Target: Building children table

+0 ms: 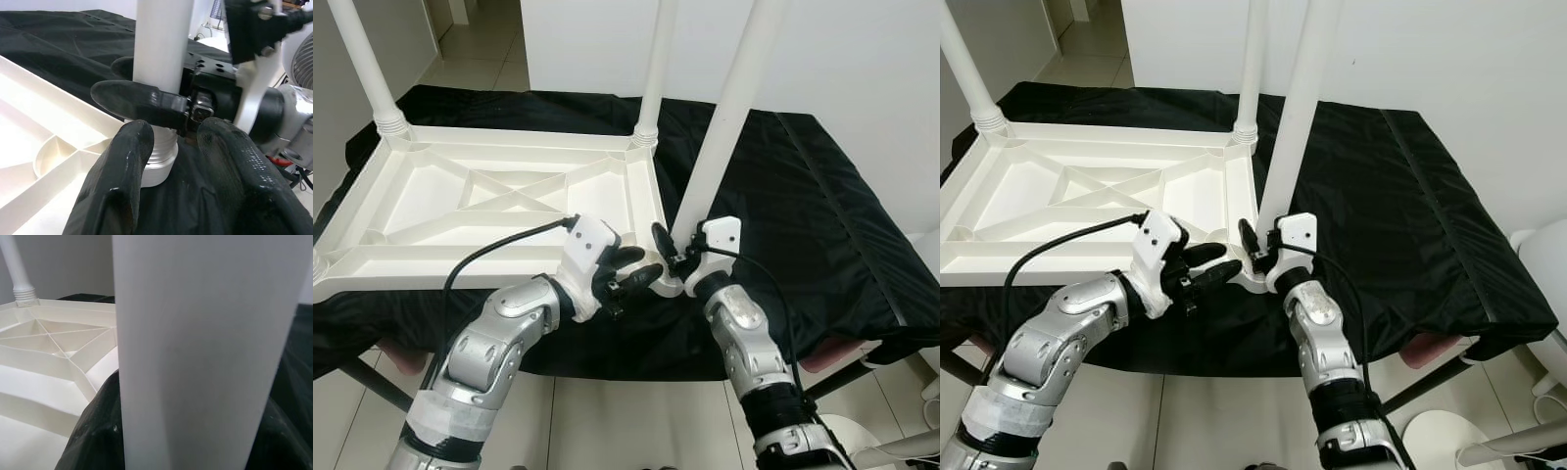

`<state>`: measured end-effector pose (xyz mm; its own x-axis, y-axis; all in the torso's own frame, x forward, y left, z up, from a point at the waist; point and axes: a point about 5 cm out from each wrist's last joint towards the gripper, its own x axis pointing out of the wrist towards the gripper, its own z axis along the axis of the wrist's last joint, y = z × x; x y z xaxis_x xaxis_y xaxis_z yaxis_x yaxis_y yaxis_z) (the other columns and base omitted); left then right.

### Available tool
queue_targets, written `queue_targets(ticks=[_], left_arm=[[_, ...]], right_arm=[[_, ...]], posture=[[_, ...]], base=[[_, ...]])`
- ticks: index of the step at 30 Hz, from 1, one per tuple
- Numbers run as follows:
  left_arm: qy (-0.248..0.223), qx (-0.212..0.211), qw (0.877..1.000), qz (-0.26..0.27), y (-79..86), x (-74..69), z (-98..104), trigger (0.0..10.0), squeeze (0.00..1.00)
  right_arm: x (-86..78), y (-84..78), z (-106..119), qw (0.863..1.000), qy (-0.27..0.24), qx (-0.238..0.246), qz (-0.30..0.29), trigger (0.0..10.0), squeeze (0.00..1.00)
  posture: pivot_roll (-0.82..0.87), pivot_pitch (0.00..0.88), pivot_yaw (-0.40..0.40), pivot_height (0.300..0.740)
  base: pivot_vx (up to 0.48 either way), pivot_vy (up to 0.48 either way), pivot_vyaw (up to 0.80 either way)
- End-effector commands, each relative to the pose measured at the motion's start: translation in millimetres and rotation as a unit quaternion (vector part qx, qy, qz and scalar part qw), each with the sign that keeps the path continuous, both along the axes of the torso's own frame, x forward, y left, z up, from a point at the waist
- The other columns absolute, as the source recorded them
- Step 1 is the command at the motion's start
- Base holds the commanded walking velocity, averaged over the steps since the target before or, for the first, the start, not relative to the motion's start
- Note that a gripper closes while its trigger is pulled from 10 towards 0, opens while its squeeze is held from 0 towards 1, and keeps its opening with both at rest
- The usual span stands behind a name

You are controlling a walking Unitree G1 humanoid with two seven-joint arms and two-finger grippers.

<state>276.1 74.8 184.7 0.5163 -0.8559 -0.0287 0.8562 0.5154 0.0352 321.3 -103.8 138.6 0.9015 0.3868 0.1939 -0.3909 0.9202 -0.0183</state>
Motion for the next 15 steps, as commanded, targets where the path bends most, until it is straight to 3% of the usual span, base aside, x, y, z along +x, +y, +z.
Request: queue_targets(ticks=[1,8,15], left_arm=[[-0.002,-0.003,1.0,0.007,-0.3,0.3,1.9,10.0,0.0],[-0.003,-0.002,1.0,0.006,0.5,0.0,2.2,10.0,0.0],[-0.005,0.0,1.0,0.004,1.1,-0.5,3.3,10.0,0.0]], right_arm=[[-11.8,2.8,-41.6,0.996,0.08,-0.047,0.012,10.0,0.0],[-17.8,1.8,-50.1,0.995,0.085,-0.041,0.015,10.0,0.0],[-22.4,3.6,-48.8,0.996,0.045,-0.067,0.033,10.0,0.0]], posture=[[0.05,0.083,-0.051,0.74],[0.05,0.075,-0.047,0.74],[0.05,0.076,-0.042,0.74]], base=[[0.0,0.0,0.0],[0.0,0.0,0.0],[0.0,0.0,0.0]])
